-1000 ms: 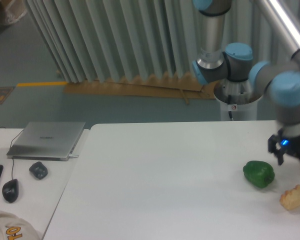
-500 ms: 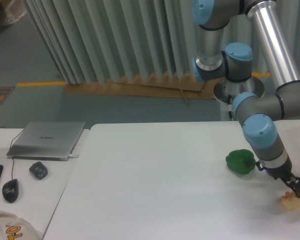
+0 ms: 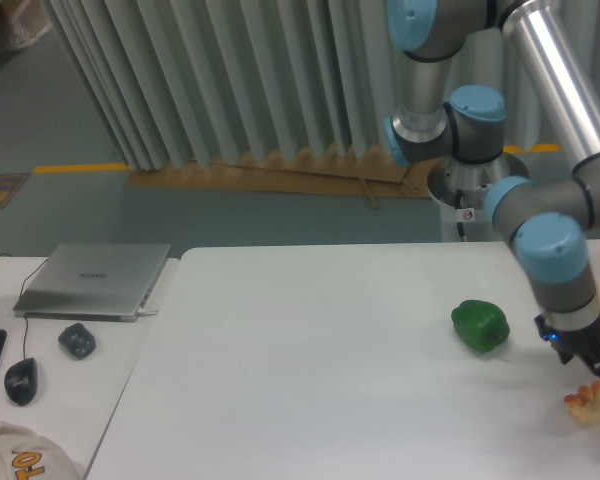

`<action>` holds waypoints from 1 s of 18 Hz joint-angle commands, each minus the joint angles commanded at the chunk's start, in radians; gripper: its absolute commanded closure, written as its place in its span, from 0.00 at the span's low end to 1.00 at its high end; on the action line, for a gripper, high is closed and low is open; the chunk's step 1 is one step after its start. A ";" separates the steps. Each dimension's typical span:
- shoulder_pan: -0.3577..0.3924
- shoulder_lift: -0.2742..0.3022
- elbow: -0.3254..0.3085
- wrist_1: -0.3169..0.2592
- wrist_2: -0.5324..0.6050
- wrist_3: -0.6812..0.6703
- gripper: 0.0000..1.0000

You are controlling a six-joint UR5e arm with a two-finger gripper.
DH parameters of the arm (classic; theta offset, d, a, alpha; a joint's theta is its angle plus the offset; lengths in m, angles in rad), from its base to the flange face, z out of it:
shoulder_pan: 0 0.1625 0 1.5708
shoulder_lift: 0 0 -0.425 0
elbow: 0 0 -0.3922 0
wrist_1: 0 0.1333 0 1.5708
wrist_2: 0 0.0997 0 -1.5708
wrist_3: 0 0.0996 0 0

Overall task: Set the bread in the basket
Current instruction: 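Close the gripper around the tan bread roll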

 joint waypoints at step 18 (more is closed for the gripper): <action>-0.023 -0.147 0.032 0.006 0.115 -0.005 0.43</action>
